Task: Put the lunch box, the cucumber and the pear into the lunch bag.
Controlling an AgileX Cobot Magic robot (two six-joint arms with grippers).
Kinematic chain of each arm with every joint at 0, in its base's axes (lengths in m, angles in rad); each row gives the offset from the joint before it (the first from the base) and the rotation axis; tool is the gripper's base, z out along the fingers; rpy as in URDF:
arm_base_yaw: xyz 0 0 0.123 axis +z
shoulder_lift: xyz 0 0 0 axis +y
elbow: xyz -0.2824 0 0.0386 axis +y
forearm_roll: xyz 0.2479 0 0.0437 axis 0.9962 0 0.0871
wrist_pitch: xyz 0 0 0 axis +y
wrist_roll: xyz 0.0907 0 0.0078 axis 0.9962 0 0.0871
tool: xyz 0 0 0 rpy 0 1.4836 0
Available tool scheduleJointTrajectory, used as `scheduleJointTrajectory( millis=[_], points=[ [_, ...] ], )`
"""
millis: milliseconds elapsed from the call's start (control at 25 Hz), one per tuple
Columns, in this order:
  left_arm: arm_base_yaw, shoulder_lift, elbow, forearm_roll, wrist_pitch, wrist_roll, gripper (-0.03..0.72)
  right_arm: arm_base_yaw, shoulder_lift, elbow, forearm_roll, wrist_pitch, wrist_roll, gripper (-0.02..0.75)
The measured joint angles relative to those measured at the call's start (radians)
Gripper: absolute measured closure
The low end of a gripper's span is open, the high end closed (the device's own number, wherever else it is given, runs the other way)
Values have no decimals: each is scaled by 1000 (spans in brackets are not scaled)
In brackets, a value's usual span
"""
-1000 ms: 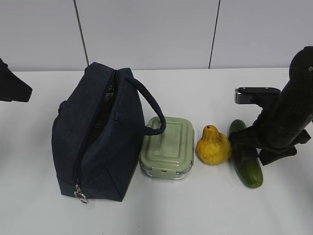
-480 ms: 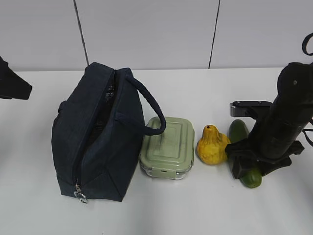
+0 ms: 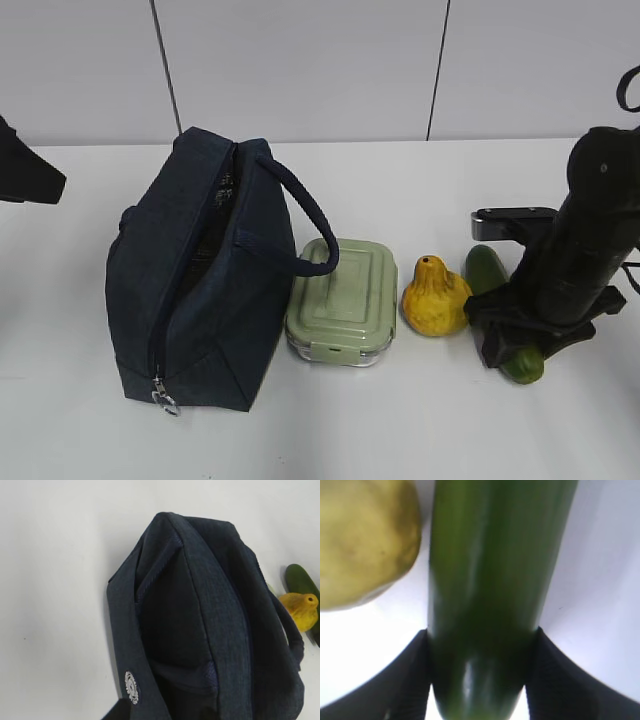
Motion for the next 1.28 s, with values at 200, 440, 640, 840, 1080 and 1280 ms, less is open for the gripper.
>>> scheduleJointTrajectory(
  millis=[200, 440, 640, 840, 1080, 1280],
  points=[
    [0, 0, 0, -13, 35, 29, 344, 0, -62, 0, -67, 2, 36, 357],
    [-1, 1, 0, -115, 84, 106, 302, 0, -134, 0, -83, -3, 71, 358],
    [-3, 58, 0, -138, 98, 129, 302, 0, -192, 0, -85, -28, 80, 358],
    [-6, 126, 0, -148, 84, 166, 302, 0, -228, 0, -85, -28, 82, 358],
    [-102, 187, 0, -109, 40, 174, 310, 0, -242, 0, -85, -28, 85, 358],
    [-138, 223, 0, -89, -13, 150, 372, 0, -246, 2, -83, -32, 86, 359]
  ],
)
